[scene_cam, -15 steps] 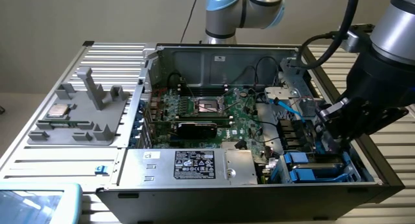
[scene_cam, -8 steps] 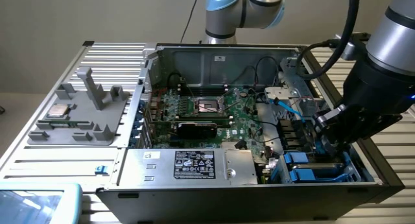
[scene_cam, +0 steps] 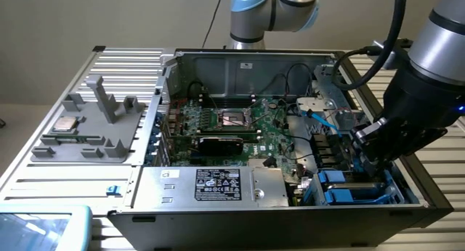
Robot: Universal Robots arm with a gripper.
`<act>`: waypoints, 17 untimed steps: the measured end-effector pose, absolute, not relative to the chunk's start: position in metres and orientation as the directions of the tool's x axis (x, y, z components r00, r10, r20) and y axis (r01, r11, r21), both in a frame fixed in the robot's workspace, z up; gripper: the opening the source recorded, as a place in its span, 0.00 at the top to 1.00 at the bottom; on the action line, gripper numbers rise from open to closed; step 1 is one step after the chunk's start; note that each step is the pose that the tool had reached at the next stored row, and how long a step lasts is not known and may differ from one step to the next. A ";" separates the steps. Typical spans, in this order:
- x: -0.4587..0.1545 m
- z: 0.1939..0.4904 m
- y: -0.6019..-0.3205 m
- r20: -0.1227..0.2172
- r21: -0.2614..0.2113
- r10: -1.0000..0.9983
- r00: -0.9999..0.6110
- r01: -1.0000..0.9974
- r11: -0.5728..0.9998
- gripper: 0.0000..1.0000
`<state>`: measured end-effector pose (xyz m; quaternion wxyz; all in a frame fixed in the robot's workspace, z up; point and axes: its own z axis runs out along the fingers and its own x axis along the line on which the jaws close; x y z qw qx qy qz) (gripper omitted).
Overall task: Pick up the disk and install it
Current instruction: 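Insert the second disk wire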
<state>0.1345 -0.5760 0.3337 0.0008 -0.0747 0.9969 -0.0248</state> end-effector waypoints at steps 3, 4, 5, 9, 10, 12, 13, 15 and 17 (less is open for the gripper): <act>0.134 0.344 -0.577 0.001 -0.044 -0.149 -0.989 -0.149 0.988 0.89; 0.134 0.349 -0.577 0.001 -0.046 -0.149 -0.989 -0.149 0.988 0.89; 0.134 0.354 -0.577 0.001 -0.045 -0.149 -0.989 -0.149 0.988 0.89; 0.134 0.372 -0.577 0.001 -0.046 -0.149 -0.989 -0.149 0.988 0.89; 0.134 0.377 -0.577 0.002 -0.046 -0.149 -0.989 -0.149 0.988 0.89; 0.134 0.386 -0.577 0.001 -0.046 -0.149 -0.989 -0.149 0.988 0.89; 0.134 0.390 -0.577 0.002 -0.046 -0.150 -0.989 -0.150 0.988 0.89; 0.134 0.391 -0.577 0.001 -0.045 -0.151 -0.989 -0.151 0.987 0.89; 0.134 0.391 -0.577 0.001 -0.046 -0.151 -0.989 -0.151 0.987 0.89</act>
